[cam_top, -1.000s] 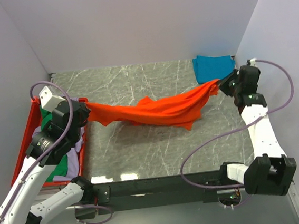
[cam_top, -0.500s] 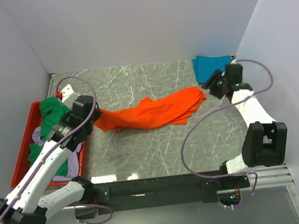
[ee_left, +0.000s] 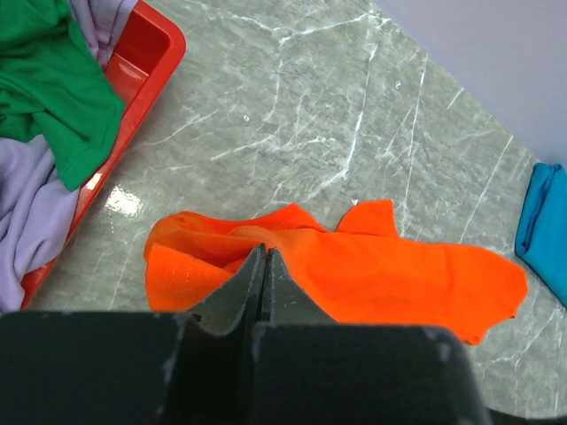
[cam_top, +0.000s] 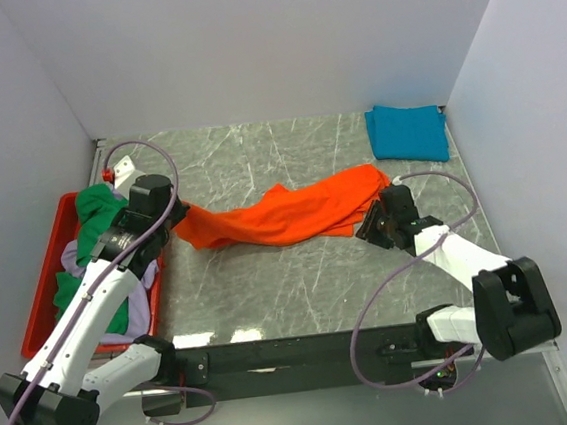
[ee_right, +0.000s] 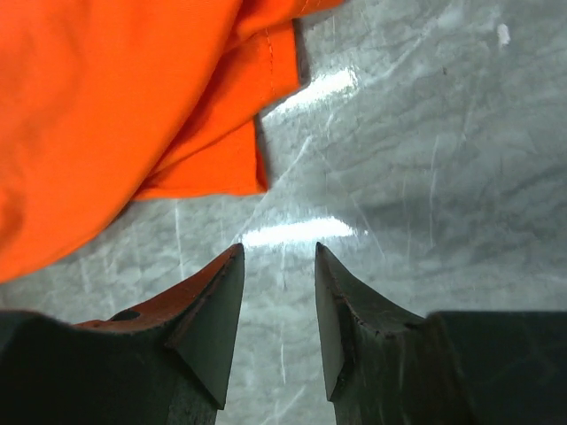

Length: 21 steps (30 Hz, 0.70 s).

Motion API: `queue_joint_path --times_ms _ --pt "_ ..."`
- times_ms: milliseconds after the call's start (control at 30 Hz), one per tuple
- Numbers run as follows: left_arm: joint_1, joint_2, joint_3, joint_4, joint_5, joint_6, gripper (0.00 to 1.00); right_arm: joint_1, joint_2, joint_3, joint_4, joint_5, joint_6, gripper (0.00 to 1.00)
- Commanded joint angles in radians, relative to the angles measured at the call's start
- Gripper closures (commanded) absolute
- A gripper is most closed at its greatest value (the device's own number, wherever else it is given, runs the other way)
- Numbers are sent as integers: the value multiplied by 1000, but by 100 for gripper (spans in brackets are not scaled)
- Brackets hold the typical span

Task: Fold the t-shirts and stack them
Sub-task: Flatten the tshirt out

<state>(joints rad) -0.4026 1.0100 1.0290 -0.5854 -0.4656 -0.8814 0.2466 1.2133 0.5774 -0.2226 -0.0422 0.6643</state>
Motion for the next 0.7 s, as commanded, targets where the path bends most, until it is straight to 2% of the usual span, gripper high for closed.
queue_joint_path --times_ms 0,267,667 --pt "13 -13 -4 53 35 28 99 17 51 15 107 27 12 55" --pt "44 -19 -21 64 56 39 99 62 195 67 152 30 27 55" --pt "65 -24 -35 68 82 47 100 91 291 110 170 80 44 56"
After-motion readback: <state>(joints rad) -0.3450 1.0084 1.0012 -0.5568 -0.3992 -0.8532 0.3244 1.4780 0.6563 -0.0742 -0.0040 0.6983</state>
